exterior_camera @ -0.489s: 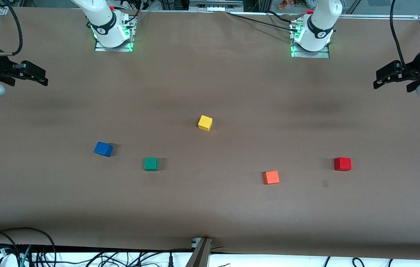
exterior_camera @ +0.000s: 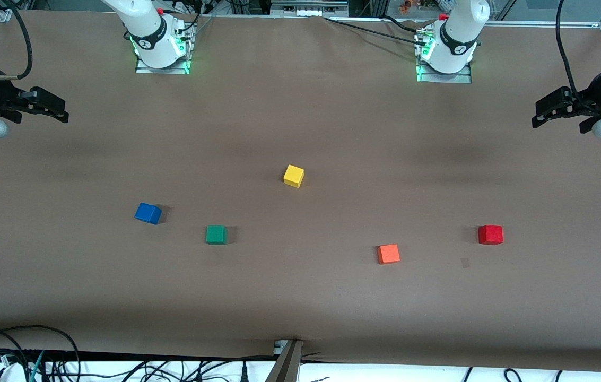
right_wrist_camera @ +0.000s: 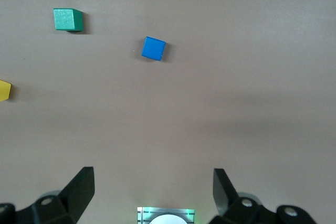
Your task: Pass red block to right arm, stack on blue
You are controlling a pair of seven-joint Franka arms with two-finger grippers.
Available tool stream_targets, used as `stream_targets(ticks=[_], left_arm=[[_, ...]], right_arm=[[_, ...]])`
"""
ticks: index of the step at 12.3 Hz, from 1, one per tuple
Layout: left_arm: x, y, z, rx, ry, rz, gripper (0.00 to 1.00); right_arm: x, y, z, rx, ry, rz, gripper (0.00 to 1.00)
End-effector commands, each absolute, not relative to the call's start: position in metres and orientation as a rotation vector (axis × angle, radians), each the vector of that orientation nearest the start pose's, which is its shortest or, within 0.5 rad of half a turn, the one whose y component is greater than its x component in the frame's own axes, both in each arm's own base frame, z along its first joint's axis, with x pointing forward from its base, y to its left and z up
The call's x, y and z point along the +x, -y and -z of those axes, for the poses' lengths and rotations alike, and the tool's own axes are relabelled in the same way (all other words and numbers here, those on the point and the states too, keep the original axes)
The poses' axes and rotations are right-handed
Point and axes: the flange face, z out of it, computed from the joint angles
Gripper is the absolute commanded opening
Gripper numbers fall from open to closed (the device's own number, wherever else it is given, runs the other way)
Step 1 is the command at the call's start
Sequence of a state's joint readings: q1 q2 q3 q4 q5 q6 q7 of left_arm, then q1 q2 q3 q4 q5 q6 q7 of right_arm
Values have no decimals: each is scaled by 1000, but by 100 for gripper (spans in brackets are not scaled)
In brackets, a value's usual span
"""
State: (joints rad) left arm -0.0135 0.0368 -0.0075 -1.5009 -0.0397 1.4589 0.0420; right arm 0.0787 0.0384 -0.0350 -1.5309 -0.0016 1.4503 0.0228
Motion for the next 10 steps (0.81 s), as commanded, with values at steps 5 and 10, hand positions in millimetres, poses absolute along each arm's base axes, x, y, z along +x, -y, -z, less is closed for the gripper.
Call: stream_targets(ticks=[5,10], left_arm=[[554,17,-630,-3190,-110,-92,100],[554,16,-630,-3190,-108,-92,100]], right_arm=[[556,-22,-617,-3143,36,-171,100],[556,-22,-617,-3143,36,-171,100]])
